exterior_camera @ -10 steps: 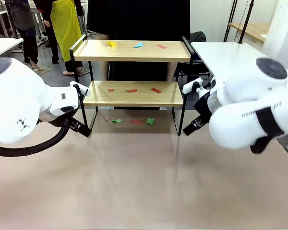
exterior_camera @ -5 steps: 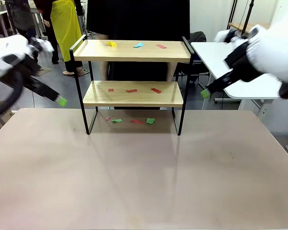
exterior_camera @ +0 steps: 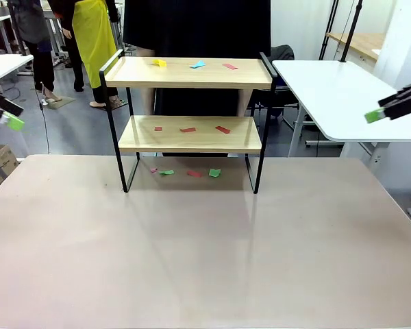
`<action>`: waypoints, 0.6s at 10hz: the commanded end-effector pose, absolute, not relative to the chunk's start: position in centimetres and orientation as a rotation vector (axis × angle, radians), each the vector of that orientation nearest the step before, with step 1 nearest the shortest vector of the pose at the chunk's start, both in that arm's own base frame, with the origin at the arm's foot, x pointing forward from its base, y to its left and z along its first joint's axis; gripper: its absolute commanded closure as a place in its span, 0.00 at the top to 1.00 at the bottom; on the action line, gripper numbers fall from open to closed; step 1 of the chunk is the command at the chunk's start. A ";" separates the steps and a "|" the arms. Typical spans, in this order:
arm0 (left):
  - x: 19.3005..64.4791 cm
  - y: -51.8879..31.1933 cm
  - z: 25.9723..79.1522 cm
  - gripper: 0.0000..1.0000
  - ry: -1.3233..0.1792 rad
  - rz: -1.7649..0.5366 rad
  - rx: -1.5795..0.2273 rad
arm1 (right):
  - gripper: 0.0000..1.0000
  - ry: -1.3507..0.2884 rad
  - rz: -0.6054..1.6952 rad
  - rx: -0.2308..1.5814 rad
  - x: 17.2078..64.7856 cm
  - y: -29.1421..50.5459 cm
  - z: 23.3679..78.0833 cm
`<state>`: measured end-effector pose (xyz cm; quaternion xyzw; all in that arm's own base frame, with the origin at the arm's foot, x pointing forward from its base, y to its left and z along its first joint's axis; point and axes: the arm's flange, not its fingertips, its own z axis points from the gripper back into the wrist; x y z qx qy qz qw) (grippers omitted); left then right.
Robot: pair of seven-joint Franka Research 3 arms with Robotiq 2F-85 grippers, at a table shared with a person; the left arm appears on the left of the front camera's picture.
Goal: Clean the shelf.
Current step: Pick up the Duster handed by the human.
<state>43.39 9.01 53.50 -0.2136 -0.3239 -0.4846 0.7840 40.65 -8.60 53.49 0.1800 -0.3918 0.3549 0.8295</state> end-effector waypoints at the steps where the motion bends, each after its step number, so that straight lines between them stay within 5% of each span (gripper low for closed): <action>1: 44.6 12.5 52.0 1.00 -0.779 -1.086 -0.560 | 1.00 -0.887 0.787 0.459 43.0 -11.7 52.0; 3: 45.4 14.4 50.1 1.00 -0.897 -1.144 -0.637 | 1.00 -0.917 0.747 0.494 44.9 -13.9 50.2; 6: 43.4 13.0 52.0 1.00 -0.805 -1.078 -0.531 | 1.00 -0.895 0.767 0.431 41.4 -12.3 51.9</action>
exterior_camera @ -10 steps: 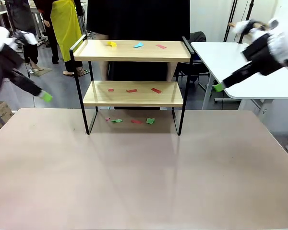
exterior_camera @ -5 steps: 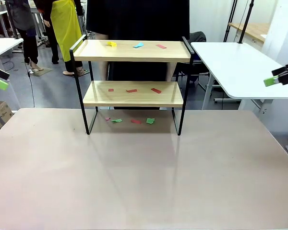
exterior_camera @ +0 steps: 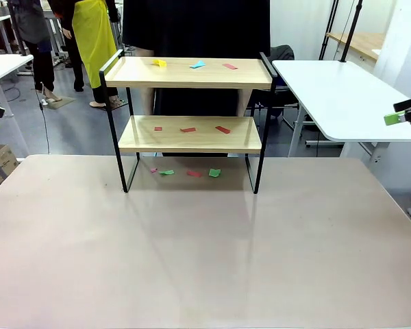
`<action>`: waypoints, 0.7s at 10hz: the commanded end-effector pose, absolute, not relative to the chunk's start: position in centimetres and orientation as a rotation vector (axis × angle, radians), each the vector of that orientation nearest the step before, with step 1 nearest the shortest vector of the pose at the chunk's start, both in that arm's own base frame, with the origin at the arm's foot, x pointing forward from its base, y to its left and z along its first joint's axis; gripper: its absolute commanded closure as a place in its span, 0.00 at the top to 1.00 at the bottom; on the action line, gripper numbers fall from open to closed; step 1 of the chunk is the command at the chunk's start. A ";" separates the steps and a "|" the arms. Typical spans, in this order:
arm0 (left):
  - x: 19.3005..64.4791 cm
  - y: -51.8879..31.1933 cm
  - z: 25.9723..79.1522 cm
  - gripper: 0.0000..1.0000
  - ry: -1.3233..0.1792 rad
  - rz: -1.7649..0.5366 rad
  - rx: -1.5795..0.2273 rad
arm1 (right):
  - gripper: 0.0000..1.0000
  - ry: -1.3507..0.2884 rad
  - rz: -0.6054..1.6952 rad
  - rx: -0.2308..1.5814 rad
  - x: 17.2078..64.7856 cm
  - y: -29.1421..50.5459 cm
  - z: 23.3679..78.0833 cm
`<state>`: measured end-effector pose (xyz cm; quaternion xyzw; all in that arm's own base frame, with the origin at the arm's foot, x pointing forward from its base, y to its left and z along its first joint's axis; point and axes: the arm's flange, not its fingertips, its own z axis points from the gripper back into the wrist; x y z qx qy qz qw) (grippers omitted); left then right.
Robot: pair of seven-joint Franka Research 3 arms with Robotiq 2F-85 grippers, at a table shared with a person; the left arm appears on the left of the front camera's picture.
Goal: Clean the shelf.
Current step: Pick up the Duster handed by the human.
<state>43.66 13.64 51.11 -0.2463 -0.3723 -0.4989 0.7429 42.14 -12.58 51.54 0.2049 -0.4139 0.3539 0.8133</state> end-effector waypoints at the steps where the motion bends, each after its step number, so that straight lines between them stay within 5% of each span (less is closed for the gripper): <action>1: 43.7 14.1 50.7 1.00 -0.831 -1.094 -0.554 | 1.00 -0.894 0.748 0.449 42.4 -13.1 51.0; 3: 46.3 17.5 49.0 1.00 -1.035 -1.075 -0.703 | 1.00 -0.938 0.840 0.636 46.4 -17.9 48.1; 7: 48.6 20.1 46.4 1.00 -1.135 -1.111 -0.829 | 1.00 -1.063 0.894 0.725 49.3 -20.7 44.8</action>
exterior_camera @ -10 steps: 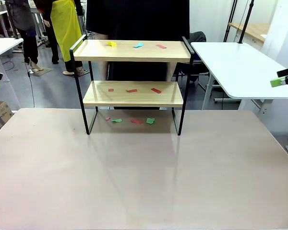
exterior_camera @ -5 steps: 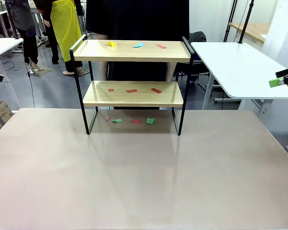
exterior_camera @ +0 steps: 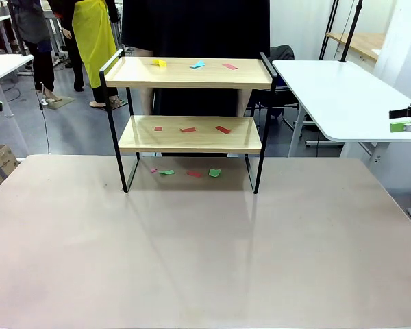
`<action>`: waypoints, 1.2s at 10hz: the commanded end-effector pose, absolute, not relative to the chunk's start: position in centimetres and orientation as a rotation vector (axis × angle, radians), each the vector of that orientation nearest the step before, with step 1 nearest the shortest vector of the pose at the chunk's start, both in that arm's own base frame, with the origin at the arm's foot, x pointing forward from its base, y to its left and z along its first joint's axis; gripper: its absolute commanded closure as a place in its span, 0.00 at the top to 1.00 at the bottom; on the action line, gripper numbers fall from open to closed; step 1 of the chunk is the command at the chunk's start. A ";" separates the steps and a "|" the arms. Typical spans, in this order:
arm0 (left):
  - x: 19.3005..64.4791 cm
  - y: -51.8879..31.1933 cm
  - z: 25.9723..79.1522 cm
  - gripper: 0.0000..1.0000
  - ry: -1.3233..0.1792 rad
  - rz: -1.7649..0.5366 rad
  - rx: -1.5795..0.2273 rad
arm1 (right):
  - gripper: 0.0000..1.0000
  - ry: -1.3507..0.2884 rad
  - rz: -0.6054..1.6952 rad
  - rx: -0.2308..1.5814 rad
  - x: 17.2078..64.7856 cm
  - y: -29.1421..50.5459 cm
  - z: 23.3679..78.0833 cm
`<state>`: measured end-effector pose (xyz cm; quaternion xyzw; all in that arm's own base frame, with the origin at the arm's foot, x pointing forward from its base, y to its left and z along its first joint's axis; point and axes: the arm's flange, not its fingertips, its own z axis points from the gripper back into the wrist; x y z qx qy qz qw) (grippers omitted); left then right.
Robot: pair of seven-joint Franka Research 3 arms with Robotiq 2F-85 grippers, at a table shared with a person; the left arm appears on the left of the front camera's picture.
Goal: Clean the shelf.
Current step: Pick up the Duster handed by the human.
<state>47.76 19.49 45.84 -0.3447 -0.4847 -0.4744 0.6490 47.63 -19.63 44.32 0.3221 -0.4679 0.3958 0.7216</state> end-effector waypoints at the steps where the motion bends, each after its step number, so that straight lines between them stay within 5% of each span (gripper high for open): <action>1: 48.9 20.7 45.8 1.00 -1.170 -1.122 -0.849 | 1.00 -1.085 0.889 0.739 49.8 -21.4 44.1; 12: 52.4 23.9 40.6 1.00 -1.308 -1.193 -0.899 | 1.00 -1.145 0.810 0.800 53.1 -23.9 41.2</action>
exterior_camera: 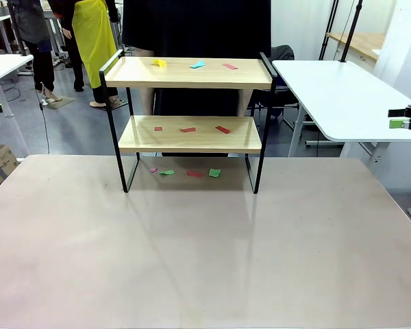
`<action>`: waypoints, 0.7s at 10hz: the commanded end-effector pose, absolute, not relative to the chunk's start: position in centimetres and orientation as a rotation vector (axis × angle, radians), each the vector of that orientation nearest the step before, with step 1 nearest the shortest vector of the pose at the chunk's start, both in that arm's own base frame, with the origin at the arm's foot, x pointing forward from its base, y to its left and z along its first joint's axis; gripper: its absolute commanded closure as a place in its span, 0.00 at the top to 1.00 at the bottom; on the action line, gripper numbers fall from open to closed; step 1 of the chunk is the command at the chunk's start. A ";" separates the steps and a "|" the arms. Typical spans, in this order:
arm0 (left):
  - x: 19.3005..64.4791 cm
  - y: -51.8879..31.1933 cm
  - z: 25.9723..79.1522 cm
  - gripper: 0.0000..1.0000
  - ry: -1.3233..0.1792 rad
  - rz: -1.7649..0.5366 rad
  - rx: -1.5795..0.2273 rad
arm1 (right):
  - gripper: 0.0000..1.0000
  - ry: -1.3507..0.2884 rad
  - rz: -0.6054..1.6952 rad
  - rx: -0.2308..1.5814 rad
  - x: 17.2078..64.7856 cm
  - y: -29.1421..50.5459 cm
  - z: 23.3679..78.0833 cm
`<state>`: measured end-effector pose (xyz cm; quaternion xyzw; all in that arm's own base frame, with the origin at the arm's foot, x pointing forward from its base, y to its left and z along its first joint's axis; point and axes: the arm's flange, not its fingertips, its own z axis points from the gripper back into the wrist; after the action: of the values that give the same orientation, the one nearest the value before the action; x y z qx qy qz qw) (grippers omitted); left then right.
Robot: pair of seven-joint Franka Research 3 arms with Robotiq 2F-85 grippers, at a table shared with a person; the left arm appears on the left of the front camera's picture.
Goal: Clean the shelf.
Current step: Pick up the Duster handed by the human.
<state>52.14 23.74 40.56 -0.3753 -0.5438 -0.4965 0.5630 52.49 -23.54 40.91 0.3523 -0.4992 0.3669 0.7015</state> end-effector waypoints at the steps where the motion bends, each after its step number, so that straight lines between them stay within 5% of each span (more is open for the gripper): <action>1: 52.5 23.8 40.3 1.00 -1.299 -1.201 -0.903 | 1.00 -1.146 0.804 0.804 53.2 -24.0 41.1; 7: 52.8 23.5 39.7 1.00 -1.270 -1.177 -0.899 | 1.00 -1.110 0.797 0.788 52.8 -24.1 40.0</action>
<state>52.78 23.56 39.71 -0.3807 -0.5390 -0.4994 0.5613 52.91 -24.19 39.84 0.3550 -0.4978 0.3586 0.7054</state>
